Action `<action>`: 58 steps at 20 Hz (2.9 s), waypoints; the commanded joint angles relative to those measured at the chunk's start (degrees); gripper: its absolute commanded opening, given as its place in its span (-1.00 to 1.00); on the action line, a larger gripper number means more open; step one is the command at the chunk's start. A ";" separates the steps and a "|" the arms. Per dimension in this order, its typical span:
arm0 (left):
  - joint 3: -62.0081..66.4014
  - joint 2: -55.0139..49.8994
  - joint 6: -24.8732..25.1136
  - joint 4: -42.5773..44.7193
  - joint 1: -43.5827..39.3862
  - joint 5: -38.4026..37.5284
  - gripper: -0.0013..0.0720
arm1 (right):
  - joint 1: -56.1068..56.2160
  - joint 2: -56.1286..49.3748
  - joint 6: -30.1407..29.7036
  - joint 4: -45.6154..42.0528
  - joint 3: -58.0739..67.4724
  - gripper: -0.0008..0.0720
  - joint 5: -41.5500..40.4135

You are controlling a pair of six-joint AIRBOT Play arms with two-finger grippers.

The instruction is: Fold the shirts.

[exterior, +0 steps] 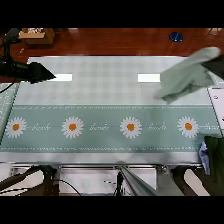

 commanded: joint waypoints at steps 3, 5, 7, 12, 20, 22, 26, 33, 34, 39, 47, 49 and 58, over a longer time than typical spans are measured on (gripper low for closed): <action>0.00 0.02 0.94 -4.15 -0.02 0.00 -0.25 | -19.52 8.37 0.63 -25.07 3.58 -0.88 23.30; 0.00 0.02 2.69 -6.78 -0.02 0.04 -0.25 | -24.22 8.41 -3.08 -35.63 3.56 -0.88 29.94; 0.00 0.02 2.95 -7.48 -0.02 0.44 -0.25 | -26.93 9.57 -2.29 -44.46 3.54 -0.88 29.81; 0.00 0.02 5.42 -7.48 0.02 0.61 -0.25 | -31.15 9.97 -2.19 -58.80 2.80 -0.88 29.79; 0.07 0.02 5.49 -7.45 1.88 6.32 -0.27 | -40.70 14.27 -3.54 -69.59 -11.26 -0.88 29.70; 0.07 0.02 5.44 -7.61 3.78 10.73 -0.27 | -43.17 15.23 -4.07 -72.06 -16.31 -0.88 29.51; 0.17 0.02 5.46 -7.67 7.41 15.56 -0.27 | -46.93 16.72 -4.98 -77.72 -25.05 -0.88 25.73; 0.17 0.04 5.46 -7.67 11.52 15.50 -0.27 | -54.64 16.87 -4.98 -80.54 -34.93 -0.87 18.08; 0.17 0.04 5.46 -7.67 11.50 15.47 -0.27 | -55.54 16.87 -4.96 -80.67 -35.32 -0.66 16.06; 0.11 -0.44 5.25 -7.67 10.84 15.67 -0.27 | -56.70 16.87 -3.91 -74.66 -35.15 0.08 1.36; 0.13 -4.63 14.49 -7.61 -3.89 18.18 0.46 | -34.40 11.15 -29.49 13.46 -28.52 -0.15 -24.55; 0.17 -4.52 17.11 -7.10 -9.22 18.25 0.47 | -17.77 6.73 -29.62 8.68 -22.14 -0.14 -24.41; 1.14 -4.52 -14.58 32.94 -26.21 13.92 0.47 | 28.48 -7.91 2.84 -43.12 -5.81 0.64 -12.44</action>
